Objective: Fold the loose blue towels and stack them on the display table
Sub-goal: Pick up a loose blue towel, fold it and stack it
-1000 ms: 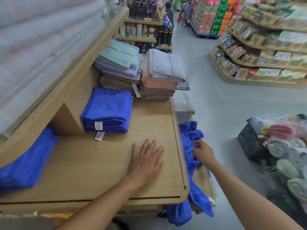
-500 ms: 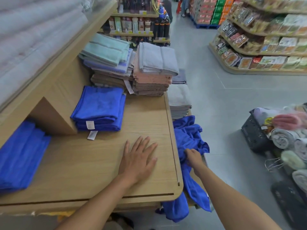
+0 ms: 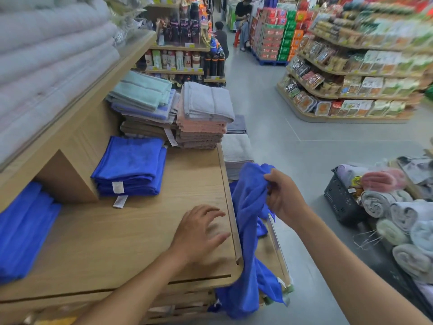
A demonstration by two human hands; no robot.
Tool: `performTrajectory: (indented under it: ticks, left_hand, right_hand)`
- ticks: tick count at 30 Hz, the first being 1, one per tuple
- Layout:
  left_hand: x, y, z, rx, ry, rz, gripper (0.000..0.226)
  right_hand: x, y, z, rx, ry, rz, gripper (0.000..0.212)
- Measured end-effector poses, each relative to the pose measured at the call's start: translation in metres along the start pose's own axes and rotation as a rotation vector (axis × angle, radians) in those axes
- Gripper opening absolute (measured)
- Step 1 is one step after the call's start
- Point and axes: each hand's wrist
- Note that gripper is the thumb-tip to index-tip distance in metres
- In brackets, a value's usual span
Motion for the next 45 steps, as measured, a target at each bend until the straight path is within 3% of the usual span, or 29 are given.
performTrajectory:
  ticks: [4, 6, 8, 9, 13, 17, 22, 24, 30, 32, 34, 36, 39, 42, 45]
  left_hand:
    - [-0.06, 0.006, -0.004, 0.112, -0.448, -0.057, 0.068]
    - [-0.083, 0.003, -0.008, 0.162, -0.683, -0.096, 0.052]
    - [-0.096, -0.003, -0.018, 0.158, -0.911, -0.129, 0.026]
    - [-0.099, -0.007, -0.027, 0.144, -1.007, -0.15, 0.024]
    - [-0.085, -0.027, -0.065, 0.132, -1.205, -0.234, 0.042]
    - [-0.056, -0.058, -0.083, 0.176, -1.386, -0.399, 0.054]
    - [-0.023, -0.099, -0.078, 0.174, -1.52, -0.842, 0.047]
    - [-0.011, -0.111, -0.071, 0.2, -1.584, -0.98, 0.043]
    - [0.001, -0.114, -0.061, 0.117, -1.767, -1.073, 0.039]
    - [0.001, -0.11, -0.062, 0.065, -1.861, -1.035, 0.042]
    - [0.0, -0.106, -0.062, 0.02, -1.934, -1.005, 0.046]
    - [-0.002, -0.101, -0.061, -0.022, -1.996, -0.996, 0.049]
    - [0.002, -0.095, -0.058, -0.069, -1.989, -1.027, 0.048]
    - [0.012, -0.09, -0.058, -0.026, -1.847, -1.093, 0.042]
    - [0.029, -0.077, -0.064, -0.141, -1.77, -1.145, 0.038]
  right_hand:
    - [0.046, -0.028, 0.024, 0.08, 0.063, -0.166, 0.039]
    - [0.072, -0.041, 0.04, 0.134, 0.045, -0.24, 0.044]
    - [0.095, -0.049, 0.055, 0.146, -0.052, -0.347, 0.045]
    - [0.106, -0.051, 0.063, 0.133, -0.124, -0.417, 0.043]
    - [0.143, -0.026, 0.098, 0.043, -0.461, -0.641, 0.034]
    - [0.14, 0.046, 0.149, 0.089, -0.821, -0.561, 0.02]
    - [0.042, 0.105, 0.172, 0.31, -1.298, -0.27, 0.025]
    - [0.002, 0.098, 0.162, 0.412, -1.459, -0.291, 0.023]
    - [-0.101, -0.004, 0.099, 0.727, -1.132, -0.416, 0.007]
    - [-0.116, -0.036, 0.079, 0.839, -1.157, -0.487, 0.032]
    - [-0.132, -0.058, 0.066, 0.911, -1.338, -0.642, 0.069]
    - [-0.148, -0.07, 0.059, 0.925, -1.491, -0.754, 0.085]
    - [-0.165, -0.071, 0.051, 0.823, -1.3, -0.71, 0.063]
    - [-0.171, -0.059, 0.044, 0.539, -0.844, -0.488, 0.054]
    - [-0.167, -0.048, 0.039, 0.323, -0.582, -0.299, 0.047]
Point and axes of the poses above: each hand's wrist, its own y-axis towards the middle knuckle, its own z-axis out of the palm, x = y × z
